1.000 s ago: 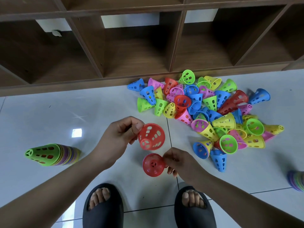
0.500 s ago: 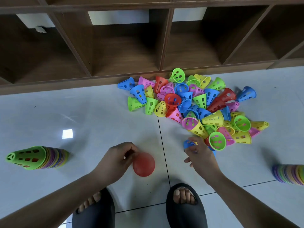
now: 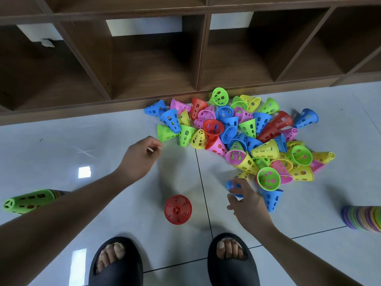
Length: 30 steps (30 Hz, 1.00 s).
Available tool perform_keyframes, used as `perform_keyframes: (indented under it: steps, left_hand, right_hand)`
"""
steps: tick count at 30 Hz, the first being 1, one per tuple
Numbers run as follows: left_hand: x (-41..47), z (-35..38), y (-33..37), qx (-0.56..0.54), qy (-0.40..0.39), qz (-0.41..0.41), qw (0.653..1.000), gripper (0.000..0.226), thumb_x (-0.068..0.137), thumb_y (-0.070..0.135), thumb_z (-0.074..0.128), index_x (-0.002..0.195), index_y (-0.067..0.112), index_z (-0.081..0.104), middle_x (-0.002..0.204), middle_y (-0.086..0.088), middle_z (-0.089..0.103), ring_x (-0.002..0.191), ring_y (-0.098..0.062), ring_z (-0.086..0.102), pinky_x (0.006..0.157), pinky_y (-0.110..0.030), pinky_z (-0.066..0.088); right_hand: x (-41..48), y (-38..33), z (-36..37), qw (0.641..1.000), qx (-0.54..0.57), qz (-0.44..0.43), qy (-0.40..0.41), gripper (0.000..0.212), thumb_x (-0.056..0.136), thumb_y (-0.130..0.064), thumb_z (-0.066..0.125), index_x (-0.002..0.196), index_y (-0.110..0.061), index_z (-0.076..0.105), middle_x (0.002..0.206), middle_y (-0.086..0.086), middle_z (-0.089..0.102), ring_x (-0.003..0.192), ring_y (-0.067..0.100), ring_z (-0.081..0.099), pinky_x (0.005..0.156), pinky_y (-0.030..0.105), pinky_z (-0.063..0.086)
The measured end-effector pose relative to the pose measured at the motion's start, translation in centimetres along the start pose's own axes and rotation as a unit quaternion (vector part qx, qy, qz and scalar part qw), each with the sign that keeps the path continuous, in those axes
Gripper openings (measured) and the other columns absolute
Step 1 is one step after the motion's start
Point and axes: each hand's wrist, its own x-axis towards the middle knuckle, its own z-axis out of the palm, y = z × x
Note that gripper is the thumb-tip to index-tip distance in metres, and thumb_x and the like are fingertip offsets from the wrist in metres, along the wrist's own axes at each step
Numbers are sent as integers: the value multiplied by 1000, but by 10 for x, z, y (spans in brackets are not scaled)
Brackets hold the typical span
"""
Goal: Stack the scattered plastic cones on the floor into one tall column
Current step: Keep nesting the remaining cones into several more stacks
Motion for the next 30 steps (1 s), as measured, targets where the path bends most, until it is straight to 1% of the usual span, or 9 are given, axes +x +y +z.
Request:
perform_keyframes:
  steps: [3,5,9,13,17,19,24,27,30]
  left_hand:
    - [31,-4,4,25,28,25,999,26,99,21,71,124,26,65,120,4,66,96,-11,66,89,-29,53]
    - [48,-5,7,63,27,38,997,38,98,21,72,133,27,60,133,1,58,113,-18,64,92,-31,52]
    - [73,-3,12,108,-6,36,993,57,99,24,71,150,29,47,155,-4,48,137,-27,51,107,-40,46]
    - [88,-5,13,90,-71,8,993,63,102,28,68,157,36,39,162,0,45,139,-27,49,109,-44,47]
    - [90,-6,9,82,-49,24,995,53,100,25,71,148,31,50,147,3,60,134,-24,54,108,-42,48]
    - [88,-6,7,68,-33,36,996,42,98,21,74,136,27,56,131,2,67,126,-19,61,100,-36,48]
    - [69,4,16,73,-54,67,994,23,99,16,73,117,23,61,103,6,65,106,-16,65,85,-31,48]
    - [59,3,23,52,-22,75,996,17,100,13,71,111,26,65,97,7,72,98,-14,68,87,-35,57]
    - [42,-4,35,17,2,67,998,19,101,18,71,114,31,66,100,9,75,99,-8,70,88,-27,56]
  right_hand:
    - [-1,1,-4,999,-16,-15,28,43,97,-18,67,123,-48,50,113,-20,65,80,14,77,75,50,62]
    - [-2,3,-6,999,-19,-12,29,42,98,-17,66,125,-47,51,114,-23,63,75,10,77,74,49,63]
    - [-4,8,-6,998,-29,2,47,40,97,-21,63,124,-49,54,110,-18,71,78,8,76,72,48,64]
    - [-6,12,-7,999,-8,-4,52,36,100,-21,60,117,-53,61,103,-18,74,86,4,77,74,49,64]
    - [-14,5,-12,998,-5,-27,53,28,102,-25,60,114,-49,69,98,-22,76,89,1,75,76,45,64]
    - [-19,1,-14,998,-16,-38,56,27,100,-24,63,106,-48,72,92,-22,76,87,6,75,75,44,64]
    - [-29,-12,-22,997,-10,-51,60,28,96,-20,69,94,-47,75,80,-20,75,72,9,73,71,46,62]
    - [-34,-21,-26,996,-5,-72,57,26,96,-18,70,91,-43,76,76,-19,76,74,2,75,71,45,62]
    - [-38,-25,-30,994,-10,-93,49,25,94,-16,71,87,-40,75,75,-18,75,73,7,75,67,45,61]
